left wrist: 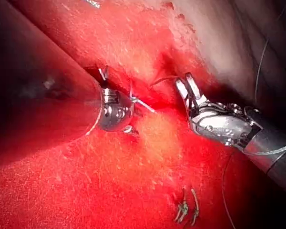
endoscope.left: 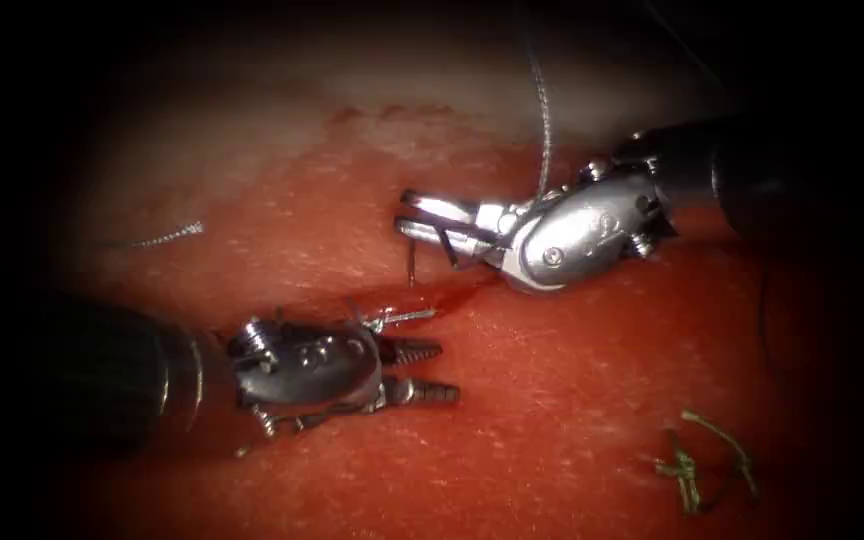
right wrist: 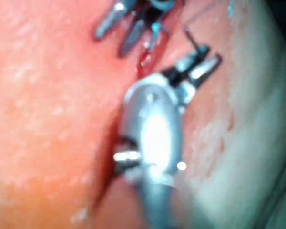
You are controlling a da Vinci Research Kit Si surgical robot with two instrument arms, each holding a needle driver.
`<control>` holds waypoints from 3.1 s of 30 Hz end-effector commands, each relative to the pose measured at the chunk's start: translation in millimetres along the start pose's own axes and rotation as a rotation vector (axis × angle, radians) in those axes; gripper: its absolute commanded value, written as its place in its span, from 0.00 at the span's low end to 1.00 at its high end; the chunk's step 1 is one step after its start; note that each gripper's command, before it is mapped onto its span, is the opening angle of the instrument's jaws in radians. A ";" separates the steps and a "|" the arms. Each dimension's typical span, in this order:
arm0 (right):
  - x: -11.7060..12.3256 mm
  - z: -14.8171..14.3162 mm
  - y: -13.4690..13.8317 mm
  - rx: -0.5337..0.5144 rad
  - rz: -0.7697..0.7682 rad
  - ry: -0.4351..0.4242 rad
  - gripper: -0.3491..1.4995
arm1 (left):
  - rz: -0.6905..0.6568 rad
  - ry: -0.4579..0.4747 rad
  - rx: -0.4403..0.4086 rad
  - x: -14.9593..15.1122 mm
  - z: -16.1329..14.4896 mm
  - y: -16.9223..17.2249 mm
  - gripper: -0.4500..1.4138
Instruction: Wound Closure
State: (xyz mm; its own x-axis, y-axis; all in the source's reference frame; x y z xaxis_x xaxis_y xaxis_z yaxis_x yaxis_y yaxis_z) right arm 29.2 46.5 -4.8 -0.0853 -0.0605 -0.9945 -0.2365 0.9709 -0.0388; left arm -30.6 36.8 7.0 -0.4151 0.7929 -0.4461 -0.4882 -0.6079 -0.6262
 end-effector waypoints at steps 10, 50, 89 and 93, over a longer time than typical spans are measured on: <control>-0.7 1.6 2.0 -0.008 0.079 -0.008 0.00 | -0.012 -0.023 -0.004 -2.2 1.2 -0.9 0.47; 0.4 1.0 0.7 0.079 1.010 -0.517 0.00 | -0.015 -0.038 -0.006 -1.6 0.2 -0.9 0.48; -2.0 -4.9 2.0 -0.043 1.121 -0.525 0.82 | 0.505 -0.059 0.171 2.0 1.4 -0.3 0.56; -2.1 -4.9 1.9 -0.043 1.120 -0.525 0.82 | 0.419 -0.057 0.166 1.8 0.9 -1.2 0.19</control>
State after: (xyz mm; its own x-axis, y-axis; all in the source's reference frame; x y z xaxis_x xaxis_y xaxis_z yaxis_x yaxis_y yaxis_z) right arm 23.6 47.7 -2.9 0.1337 0.9084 -0.3962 -0.3188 0.4180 0.8507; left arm -30.8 39.5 7.0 -0.6384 0.4917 -0.5922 -0.3966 -0.8695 -0.2944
